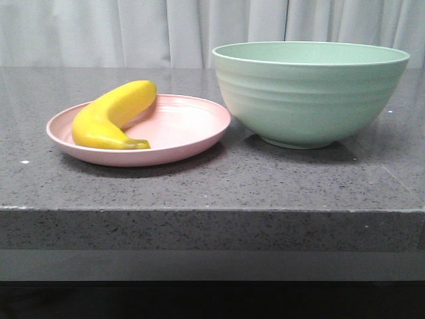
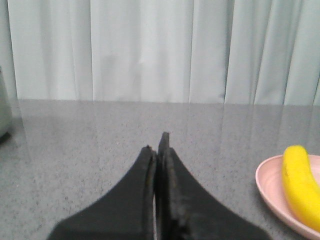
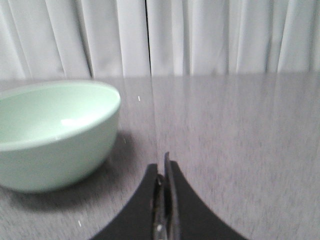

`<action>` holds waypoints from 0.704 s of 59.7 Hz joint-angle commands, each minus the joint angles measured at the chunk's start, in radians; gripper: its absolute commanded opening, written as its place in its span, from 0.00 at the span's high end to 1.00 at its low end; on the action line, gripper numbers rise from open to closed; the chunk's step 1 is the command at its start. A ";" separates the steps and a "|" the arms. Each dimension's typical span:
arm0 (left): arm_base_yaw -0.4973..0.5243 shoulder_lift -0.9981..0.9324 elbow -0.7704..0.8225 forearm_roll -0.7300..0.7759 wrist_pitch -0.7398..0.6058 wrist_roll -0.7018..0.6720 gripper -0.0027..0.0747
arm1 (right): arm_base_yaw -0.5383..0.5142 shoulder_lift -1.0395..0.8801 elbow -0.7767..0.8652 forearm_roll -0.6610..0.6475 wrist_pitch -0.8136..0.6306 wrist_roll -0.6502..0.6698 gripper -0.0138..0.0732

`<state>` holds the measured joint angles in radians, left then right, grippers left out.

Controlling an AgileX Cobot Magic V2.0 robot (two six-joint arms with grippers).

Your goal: Transfer banana from pink plate to green bowl

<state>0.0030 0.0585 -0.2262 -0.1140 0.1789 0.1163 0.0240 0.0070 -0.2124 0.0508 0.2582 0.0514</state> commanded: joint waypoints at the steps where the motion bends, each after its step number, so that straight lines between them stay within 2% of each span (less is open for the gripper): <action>1: 0.003 0.109 -0.130 0.002 -0.009 -0.005 0.99 | -0.003 0.083 -0.134 -0.011 -0.006 -0.008 0.94; 13: 0.003 0.336 -0.261 0.002 0.038 -0.005 0.99 | -0.003 0.254 -0.272 -0.033 0.004 -0.022 0.94; 23: 0.003 0.372 -0.271 -0.003 0.031 -0.005 0.99 | -0.003 0.279 -0.277 -0.033 0.002 -0.022 0.94; 27: 0.003 0.372 -0.271 -0.020 0.028 -0.005 0.94 | -0.003 0.279 -0.277 -0.033 0.006 -0.022 0.93; 29: 0.003 0.372 -0.271 -0.020 0.028 -0.005 0.90 | -0.003 0.279 -0.277 -0.033 0.006 -0.022 0.90; 33: 0.003 0.372 -0.269 -0.020 0.031 -0.005 0.72 | -0.003 0.279 -0.277 -0.033 0.007 -0.022 0.81; 38: 0.003 0.372 -0.269 -0.020 0.035 -0.005 0.43 | -0.003 0.279 -0.277 -0.033 0.010 -0.022 0.60; 42: 0.003 0.372 -0.269 -0.020 0.035 -0.005 0.25 | -0.003 0.279 -0.277 -0.033 0.022 -0.022 0.42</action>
<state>0.0030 0.4188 -0.4587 -0.1203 0.2814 0.1163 0.0240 0.2677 -0.4547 0.0298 0.3378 0.0413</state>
